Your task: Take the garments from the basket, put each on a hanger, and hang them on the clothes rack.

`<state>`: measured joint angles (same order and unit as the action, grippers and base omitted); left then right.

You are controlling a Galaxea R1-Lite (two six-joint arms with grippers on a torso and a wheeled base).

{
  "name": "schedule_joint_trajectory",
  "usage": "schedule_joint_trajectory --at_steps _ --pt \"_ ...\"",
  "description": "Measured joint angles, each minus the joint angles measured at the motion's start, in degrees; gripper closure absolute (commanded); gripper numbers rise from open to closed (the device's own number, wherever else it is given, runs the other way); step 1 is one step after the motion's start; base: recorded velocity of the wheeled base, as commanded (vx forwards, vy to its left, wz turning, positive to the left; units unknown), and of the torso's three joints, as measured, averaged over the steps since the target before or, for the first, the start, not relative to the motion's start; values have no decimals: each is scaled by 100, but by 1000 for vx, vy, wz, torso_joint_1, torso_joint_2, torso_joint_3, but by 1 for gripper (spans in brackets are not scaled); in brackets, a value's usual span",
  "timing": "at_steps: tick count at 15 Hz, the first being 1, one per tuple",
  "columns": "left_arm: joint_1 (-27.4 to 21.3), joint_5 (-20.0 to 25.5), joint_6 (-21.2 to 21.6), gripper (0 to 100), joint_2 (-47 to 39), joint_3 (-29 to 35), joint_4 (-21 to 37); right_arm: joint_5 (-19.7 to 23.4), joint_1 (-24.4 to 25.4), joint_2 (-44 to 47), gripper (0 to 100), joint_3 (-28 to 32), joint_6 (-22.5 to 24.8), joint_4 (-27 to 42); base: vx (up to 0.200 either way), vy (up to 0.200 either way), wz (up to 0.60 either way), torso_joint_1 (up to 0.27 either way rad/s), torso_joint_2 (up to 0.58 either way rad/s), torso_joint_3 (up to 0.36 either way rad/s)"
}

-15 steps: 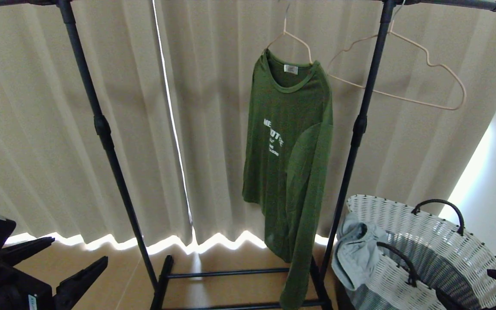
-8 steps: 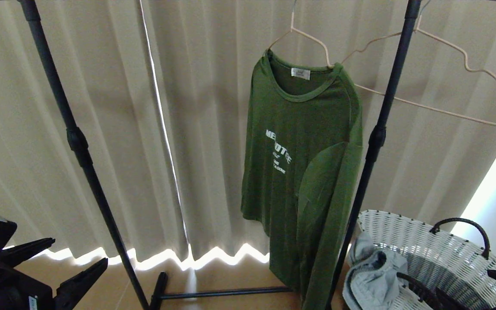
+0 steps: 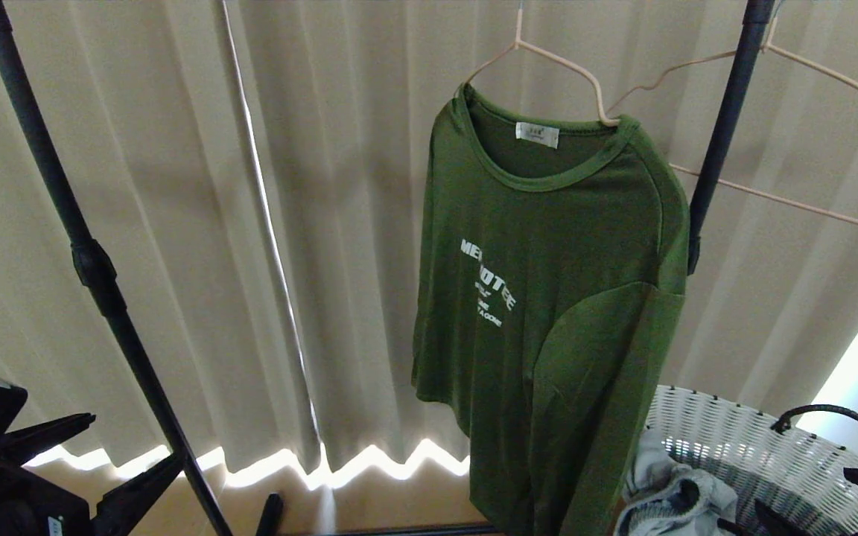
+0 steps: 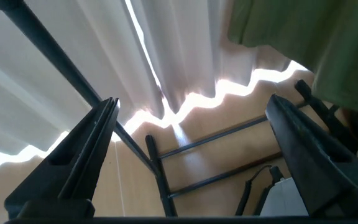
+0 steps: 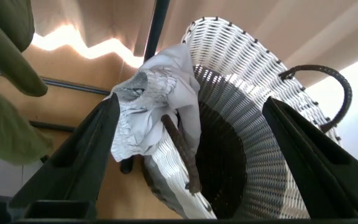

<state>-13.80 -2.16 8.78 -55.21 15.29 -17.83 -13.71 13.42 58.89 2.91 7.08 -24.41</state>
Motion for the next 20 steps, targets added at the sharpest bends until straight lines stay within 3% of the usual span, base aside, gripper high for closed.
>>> schedule_joint_trajectory --at_steps 8,15,20 --pt "0 0 63 0 161 11 2 -11 0 445 0 -71 11 -4 0 0 0 0 0 0" --pt "-9 -2 283 0 301 -82 2 -78 -12 2489 0 962 819 -13 0 0 0 0 0 0" --pt "-9 -2 293 0 395 -77 0 -396 -406 3829 0 1668 884 -28 0 0 0 0 0 0"
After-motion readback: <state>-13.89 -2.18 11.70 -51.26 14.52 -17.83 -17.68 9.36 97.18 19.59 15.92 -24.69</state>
